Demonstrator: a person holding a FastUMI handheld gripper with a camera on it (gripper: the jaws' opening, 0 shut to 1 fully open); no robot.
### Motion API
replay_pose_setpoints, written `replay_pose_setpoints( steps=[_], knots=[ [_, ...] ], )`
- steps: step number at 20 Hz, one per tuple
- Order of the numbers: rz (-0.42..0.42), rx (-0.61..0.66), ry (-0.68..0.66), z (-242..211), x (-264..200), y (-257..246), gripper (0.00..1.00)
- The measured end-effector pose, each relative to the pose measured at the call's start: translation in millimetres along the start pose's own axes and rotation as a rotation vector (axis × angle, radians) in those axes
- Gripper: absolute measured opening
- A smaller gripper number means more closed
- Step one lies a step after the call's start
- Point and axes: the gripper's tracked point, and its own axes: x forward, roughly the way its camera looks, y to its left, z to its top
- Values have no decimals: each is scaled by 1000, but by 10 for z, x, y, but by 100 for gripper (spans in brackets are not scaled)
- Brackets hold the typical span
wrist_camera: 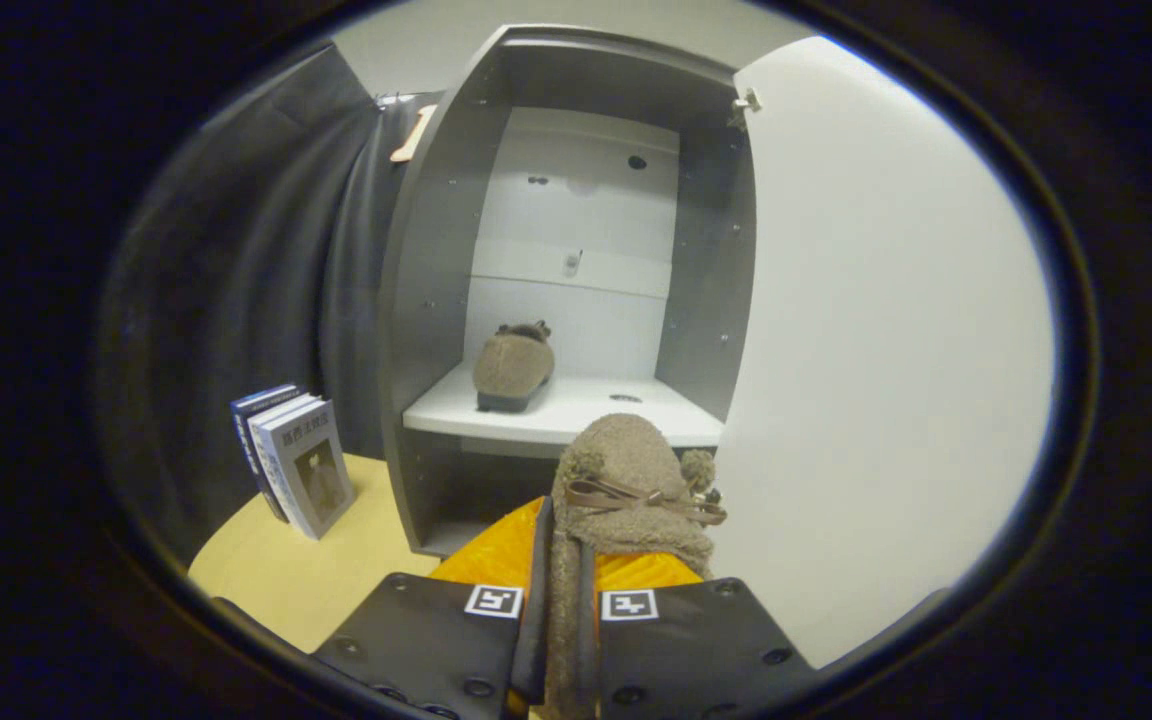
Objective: Open the shoe cabinet door, grab the shoes and put them into the shoe cabinet, then close the shoe cabinet door.
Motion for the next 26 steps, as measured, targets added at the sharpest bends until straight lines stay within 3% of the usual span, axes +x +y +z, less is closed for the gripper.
replay_pose_setpoints(
  steps=[6,12,20,26],
  knots=[
    [16,5,-40,406,394,-26,15],
    [39,3,-61,716,1268,-190,15],
    [40,6,-15,792,2528,-234,15],
    [25,42,93,676,3069,-324,15]
  ],
)
